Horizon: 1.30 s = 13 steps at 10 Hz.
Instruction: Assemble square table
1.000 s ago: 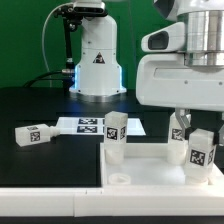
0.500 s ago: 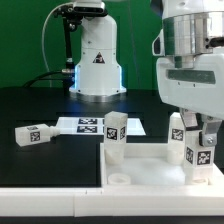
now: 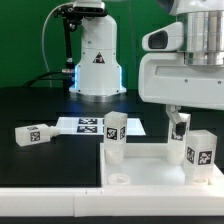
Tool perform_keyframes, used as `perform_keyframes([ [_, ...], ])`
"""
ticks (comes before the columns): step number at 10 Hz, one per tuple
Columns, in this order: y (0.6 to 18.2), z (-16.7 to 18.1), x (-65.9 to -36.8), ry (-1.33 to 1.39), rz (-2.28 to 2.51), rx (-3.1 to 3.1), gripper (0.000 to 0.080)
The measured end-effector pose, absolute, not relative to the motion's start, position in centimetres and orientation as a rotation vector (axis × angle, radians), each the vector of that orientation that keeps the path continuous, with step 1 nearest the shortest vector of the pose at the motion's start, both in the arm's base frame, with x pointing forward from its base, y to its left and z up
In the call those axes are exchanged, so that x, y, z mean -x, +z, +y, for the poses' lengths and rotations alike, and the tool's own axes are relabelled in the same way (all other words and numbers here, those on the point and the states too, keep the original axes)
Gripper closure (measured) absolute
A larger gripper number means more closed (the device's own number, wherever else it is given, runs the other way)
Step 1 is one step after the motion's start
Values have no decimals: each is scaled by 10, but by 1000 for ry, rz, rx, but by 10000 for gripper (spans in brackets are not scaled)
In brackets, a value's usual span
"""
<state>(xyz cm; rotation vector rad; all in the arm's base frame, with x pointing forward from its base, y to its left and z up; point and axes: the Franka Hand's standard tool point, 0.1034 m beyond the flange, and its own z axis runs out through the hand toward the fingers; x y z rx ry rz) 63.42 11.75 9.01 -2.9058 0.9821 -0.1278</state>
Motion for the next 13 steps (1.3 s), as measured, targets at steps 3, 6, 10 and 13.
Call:
perform_keyframes([
  [3, 88, 112, -637, -161, 356, 3086, 150],
  [6, 81, 115, -636, -147, 217, 3102, 150],
  [10, 81, 115, -636, -139, 508, 3057, 516],
  [13, 80, 116, -636, -137, 1085, 2892, 515],
])
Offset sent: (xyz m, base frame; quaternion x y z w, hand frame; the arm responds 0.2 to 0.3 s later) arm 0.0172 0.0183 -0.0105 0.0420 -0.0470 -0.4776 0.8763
